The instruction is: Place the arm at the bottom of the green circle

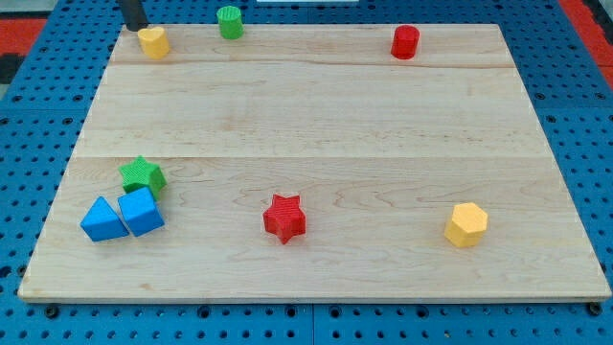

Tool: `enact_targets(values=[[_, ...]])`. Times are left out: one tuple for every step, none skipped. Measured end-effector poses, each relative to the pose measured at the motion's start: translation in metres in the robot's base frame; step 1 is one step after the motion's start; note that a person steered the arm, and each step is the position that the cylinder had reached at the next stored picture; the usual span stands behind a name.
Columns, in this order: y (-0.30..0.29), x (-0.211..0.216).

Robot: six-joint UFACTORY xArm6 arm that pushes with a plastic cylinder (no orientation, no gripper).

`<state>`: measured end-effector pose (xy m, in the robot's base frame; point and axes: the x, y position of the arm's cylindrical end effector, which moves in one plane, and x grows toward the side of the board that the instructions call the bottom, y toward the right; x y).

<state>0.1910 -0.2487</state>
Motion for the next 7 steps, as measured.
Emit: enact_targets(values=[[0.041,0.0],[0.079,0.0],[0.117,0.029],[0.163,0.048],[0.195,0.001],[0.195,0.001],[0.161,0.0]])
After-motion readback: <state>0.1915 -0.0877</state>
